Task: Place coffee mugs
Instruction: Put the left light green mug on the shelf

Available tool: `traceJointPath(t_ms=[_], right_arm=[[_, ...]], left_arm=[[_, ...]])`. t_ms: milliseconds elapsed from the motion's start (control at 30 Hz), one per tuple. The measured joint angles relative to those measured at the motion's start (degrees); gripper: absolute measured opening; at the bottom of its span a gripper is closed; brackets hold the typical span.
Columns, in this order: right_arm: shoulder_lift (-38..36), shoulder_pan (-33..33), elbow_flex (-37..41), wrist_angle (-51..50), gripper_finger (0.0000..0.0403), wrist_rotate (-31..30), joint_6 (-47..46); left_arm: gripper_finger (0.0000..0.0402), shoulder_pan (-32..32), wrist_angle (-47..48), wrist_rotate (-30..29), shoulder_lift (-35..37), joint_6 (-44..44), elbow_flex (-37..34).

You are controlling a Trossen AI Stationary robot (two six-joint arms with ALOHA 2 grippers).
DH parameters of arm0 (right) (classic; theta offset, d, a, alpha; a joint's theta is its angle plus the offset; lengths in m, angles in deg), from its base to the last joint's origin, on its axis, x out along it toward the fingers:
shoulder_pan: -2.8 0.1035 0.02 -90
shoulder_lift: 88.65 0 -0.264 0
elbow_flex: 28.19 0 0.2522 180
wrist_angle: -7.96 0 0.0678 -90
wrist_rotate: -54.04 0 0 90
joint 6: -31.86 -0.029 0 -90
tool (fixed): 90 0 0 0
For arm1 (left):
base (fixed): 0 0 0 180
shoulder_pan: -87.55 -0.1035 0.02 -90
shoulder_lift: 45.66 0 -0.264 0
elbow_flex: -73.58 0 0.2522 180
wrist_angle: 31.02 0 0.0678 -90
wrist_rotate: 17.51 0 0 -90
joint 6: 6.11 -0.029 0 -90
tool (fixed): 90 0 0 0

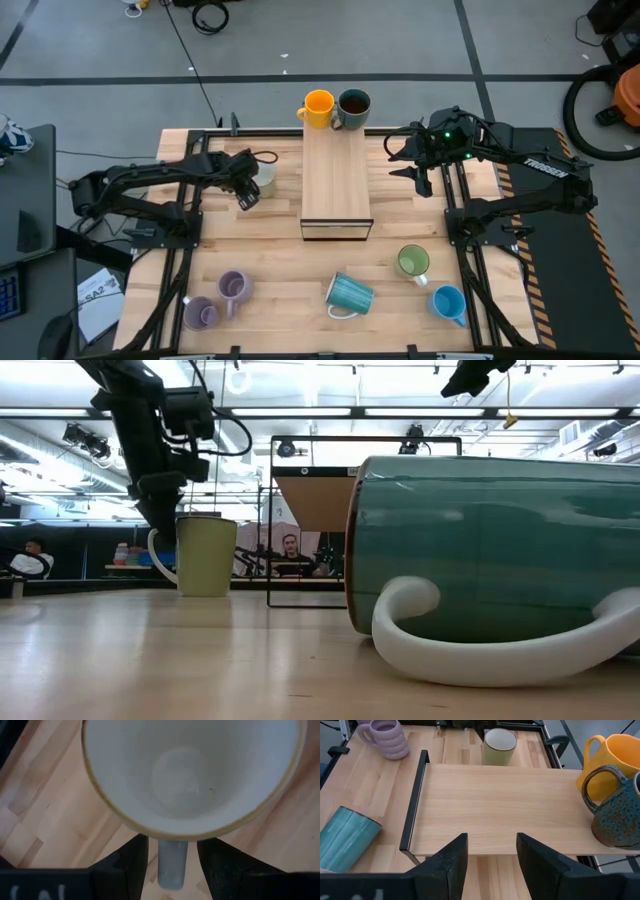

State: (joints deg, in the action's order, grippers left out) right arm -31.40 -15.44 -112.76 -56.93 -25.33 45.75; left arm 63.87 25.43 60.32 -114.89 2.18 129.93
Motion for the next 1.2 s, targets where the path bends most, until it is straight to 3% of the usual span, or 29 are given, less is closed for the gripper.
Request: traceJointPath(t_ms=[400,900,1200], right_arm=[[0.00,0.00,0.01,0.00,0.0174,0.00,0.00],[0.01,-0.01,0.01,0.00,0.0174,0.00,-0.17],[0.00,-0.02,0.00,0.00,0.0174,0.00,-0.20]], left_arm=[[0.0169,0.00,-0.26,-0.26,-0.27,-1.47,0.00],[0.0071,0.02,-1.31,-0.30,-0.24,-1.66,0.00],[0.0074,0.02,-1.35,-0.72,-0.24,-1.62,0.00]])
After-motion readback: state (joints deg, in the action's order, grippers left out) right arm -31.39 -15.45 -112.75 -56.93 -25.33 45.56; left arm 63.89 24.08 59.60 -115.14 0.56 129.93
